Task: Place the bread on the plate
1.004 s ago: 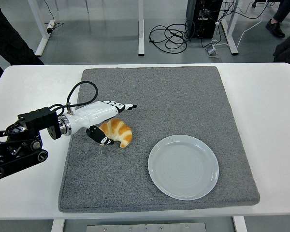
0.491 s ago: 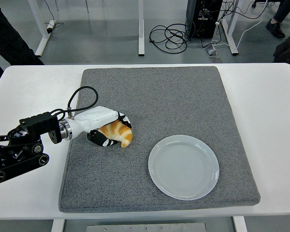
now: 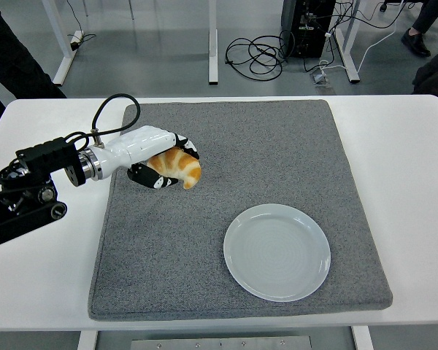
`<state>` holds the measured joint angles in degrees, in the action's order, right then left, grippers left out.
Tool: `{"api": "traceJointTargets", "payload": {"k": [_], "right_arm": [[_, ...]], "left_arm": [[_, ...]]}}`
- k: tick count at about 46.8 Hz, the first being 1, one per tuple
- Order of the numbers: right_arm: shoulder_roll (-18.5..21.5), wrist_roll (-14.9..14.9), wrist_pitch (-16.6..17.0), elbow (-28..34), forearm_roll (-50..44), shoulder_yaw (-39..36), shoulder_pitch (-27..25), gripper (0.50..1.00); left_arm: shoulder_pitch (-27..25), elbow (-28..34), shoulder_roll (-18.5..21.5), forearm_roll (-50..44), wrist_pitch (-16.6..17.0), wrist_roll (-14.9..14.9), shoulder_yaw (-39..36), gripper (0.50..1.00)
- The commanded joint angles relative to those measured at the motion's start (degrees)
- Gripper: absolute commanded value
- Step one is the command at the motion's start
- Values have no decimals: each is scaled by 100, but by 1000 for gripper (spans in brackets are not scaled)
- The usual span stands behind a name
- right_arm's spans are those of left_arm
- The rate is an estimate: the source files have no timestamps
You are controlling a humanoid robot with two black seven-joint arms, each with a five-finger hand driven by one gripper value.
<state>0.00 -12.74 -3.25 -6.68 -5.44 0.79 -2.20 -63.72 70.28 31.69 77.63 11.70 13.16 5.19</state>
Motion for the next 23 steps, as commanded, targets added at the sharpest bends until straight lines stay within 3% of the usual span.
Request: {"api": "traceJointTargets", "payload": {"k": [1, 11, 23], "right_arm": [[0, 0, 0, 0, 0, 0, 0, 1000], [0, 0, 0, 0, 0, 0, 0, 1000], [0, 0, 0, 0, 0, 0, 0, 1000]], "left_arm": [[-333, -6, 83, -81, -1, -6, 0, 500], [-1344, -6, 417, -283, -45, 2, -9, 500], [-1925, 11, 602, -442, -80, 11, -70, 500]]}}
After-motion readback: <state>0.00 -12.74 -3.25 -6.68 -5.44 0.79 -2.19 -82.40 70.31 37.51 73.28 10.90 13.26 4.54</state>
